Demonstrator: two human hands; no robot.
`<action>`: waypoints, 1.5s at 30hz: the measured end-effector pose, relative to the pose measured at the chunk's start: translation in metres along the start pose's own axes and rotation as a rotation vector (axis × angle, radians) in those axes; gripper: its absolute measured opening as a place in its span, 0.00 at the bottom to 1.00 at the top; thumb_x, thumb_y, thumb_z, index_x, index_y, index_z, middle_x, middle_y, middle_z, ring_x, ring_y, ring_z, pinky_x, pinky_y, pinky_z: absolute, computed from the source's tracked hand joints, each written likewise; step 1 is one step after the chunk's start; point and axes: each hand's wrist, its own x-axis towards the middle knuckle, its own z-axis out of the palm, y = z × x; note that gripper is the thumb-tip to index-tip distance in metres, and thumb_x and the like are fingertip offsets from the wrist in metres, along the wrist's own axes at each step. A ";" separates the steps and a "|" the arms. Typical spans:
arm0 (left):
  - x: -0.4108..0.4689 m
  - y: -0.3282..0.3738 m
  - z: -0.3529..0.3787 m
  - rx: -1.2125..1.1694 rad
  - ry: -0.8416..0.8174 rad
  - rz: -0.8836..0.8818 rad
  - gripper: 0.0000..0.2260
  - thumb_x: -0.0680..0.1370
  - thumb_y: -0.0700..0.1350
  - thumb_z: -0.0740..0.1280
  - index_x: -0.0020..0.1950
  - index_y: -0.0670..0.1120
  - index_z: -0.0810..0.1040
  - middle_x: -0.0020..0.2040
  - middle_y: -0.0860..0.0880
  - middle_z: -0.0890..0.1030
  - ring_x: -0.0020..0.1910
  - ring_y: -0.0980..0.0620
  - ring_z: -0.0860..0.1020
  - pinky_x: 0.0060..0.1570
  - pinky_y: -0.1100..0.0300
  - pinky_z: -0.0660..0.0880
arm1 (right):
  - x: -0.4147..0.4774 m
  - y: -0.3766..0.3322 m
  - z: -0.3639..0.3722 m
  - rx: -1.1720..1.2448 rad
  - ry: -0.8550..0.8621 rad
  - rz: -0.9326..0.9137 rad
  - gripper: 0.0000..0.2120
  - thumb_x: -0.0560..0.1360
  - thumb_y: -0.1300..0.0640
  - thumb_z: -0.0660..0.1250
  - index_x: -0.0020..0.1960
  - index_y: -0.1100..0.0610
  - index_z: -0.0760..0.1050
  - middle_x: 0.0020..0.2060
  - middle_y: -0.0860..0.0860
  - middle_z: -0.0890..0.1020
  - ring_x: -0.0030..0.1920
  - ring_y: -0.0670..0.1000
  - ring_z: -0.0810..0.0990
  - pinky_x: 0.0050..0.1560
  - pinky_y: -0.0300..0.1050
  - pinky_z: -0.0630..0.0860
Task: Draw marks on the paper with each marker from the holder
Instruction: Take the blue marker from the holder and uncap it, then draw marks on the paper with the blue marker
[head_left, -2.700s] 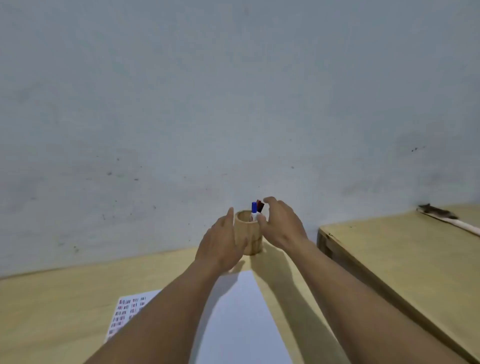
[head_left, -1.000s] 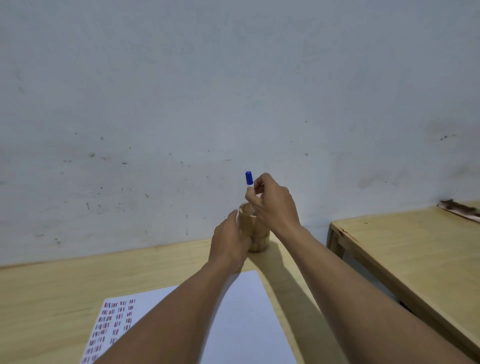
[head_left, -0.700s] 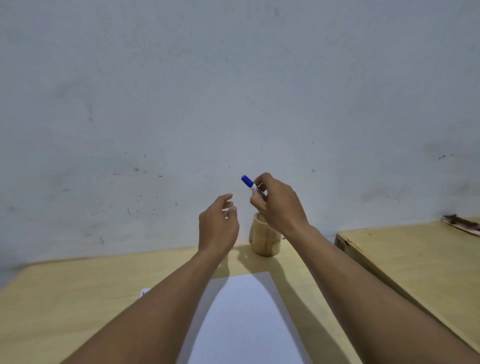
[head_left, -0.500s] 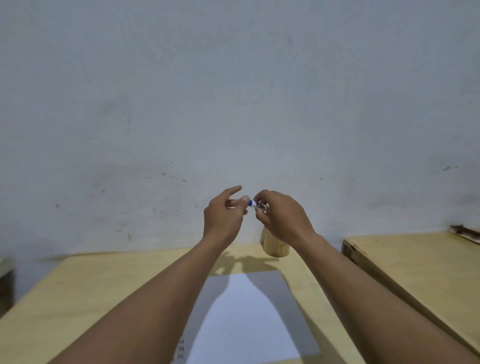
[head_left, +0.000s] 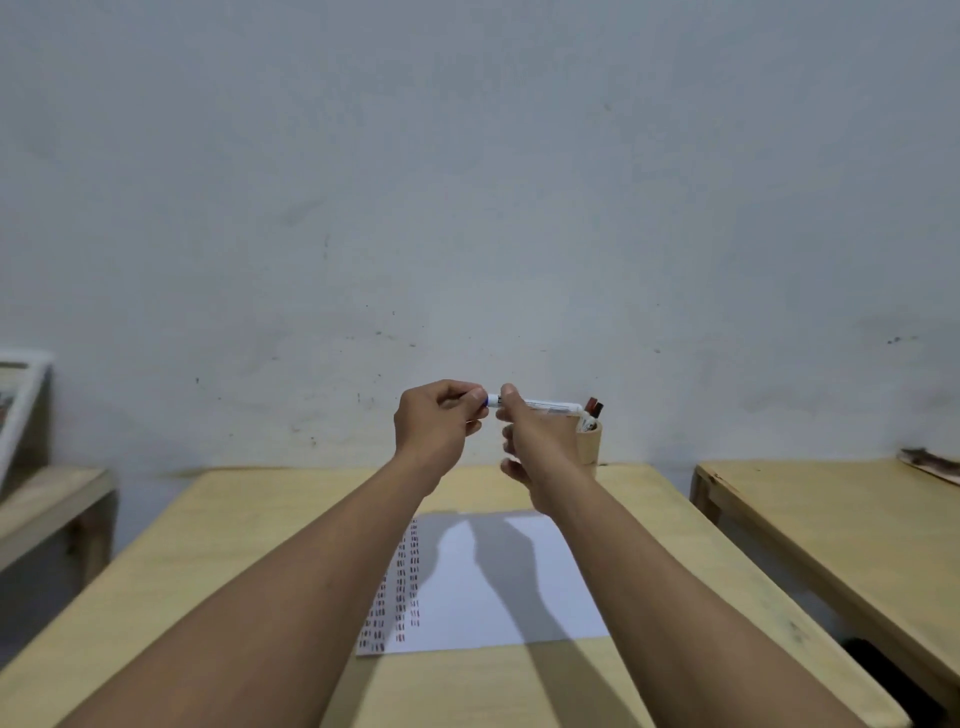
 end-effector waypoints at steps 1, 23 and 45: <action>-0.002 0.000 -0.005 0.019 -0.011 0.004 0.04 0.78 0.39 0.72 0.43 0.44 0.86 0.43 0.43 0.88 0.46 0.45 0.87 0.52 0.51 0.84 | -0.002 0.001 0.005 0.154 -0.040 0.085 0.14 0.78 0.47 0.71 0.44 0.58 0.82 0.31 0.49 0.75 0.29 0.47 0.72 0.27 0.39 0.73; -0.036 -0.077 -0.125 0.775 0.087 -0.053 0.08 0.76 0.40 0.71 0.36 0.46 0.82 0.35 0.45 0.82 0.35 0.48 0.77 0.35 0.60 0.74 | -0.026 0.072 0.044 0.052 -0.177 0.025 0.04 0.75 0.62 0.67 0.45 0.64 0.78 0.32 0.54 0.77 0.29 0.49 0.75 0.30 0.38 0.78; -0.090 -0.110 -0.138 1.317 -0.039 -0.117 0.20 0.83 0.48 0.54 0.75 0.48 0.67 0.63 0.44 0.79 0.67 0.41 0.73 0.64 0.44 0.69 | -0.058 0.125 0.015 -0.567 -0.190 -0.140 0.10 0.73 0.54 0.70 0.46 0.61 0.78 0.32 0.51 0.84 0.27 0.49 0.80 0.30 0.44 0.77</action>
